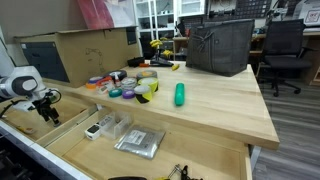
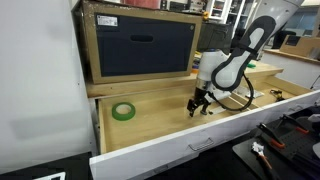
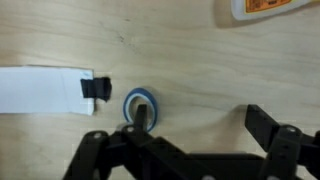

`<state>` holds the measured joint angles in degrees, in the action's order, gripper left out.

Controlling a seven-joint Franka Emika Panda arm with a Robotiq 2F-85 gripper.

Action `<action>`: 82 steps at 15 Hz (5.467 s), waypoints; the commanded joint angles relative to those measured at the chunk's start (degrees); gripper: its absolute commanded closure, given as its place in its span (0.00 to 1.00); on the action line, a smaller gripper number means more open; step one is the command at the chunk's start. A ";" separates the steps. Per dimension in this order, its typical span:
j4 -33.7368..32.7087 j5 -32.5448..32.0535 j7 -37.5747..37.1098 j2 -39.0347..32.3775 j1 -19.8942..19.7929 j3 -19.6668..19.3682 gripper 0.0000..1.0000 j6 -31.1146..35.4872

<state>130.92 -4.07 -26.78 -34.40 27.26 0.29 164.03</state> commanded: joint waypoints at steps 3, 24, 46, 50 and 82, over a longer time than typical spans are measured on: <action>-0.99 2.84 3.97 -1.12 -2.73 2.30 0.00 -0.89; 2.64 -0.63 5.50 4.21 -0.45 -1.86 0.96 -0.73; 28.97 16.22 16.98 42.48 -31.63 -3.08 0.96 -12.48; 28.03 8.83 16.29 44.94 -37.78 -8.09 0.96 -13.99; -2.24 8.56 20.98 37.32 -43.58 -17.64 0.96 -33.64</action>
<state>132.58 5.61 -3.58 4.33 -15.91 -17.89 133.10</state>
